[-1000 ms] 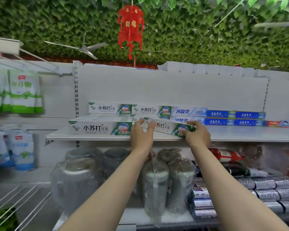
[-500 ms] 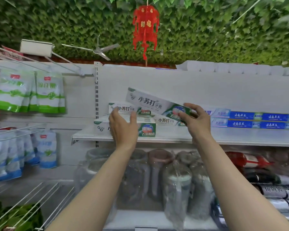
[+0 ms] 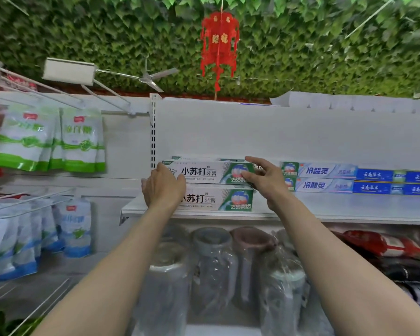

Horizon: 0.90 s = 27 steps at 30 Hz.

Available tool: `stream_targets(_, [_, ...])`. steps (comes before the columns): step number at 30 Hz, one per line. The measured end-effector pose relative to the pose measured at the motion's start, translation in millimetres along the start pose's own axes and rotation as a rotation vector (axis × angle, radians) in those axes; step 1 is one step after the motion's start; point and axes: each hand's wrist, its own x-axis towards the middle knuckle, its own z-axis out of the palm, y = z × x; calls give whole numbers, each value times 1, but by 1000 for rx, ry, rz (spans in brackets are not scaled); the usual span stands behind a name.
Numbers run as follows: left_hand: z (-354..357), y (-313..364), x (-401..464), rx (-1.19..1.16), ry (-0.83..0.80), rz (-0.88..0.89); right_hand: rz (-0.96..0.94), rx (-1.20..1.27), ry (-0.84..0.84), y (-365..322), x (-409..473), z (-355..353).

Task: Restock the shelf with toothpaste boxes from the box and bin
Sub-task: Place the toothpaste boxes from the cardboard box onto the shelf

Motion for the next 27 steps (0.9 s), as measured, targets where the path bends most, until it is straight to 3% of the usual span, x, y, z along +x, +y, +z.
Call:
stream_targets(6, [10, 0, 18, 88, -57, 25, 69, -144, 24, 7, 20, 10])
stream_targets(10, [19, -5, 11, 239, 125, 172, -197, -397, 338, 20, -1, 18])
stream_targets(12, [23, -6, 6, 273, 220, 252, -341, -471, 395, 26, -18, 24])
stream_targets(16, [29, 2, -3, 399, 113, 266, -389, -650, 298, 40, -28, 33])
stream_targets(27, [34, 6, 3, 452, -95, 198, -203, -948, 162, 19, -16, 37])
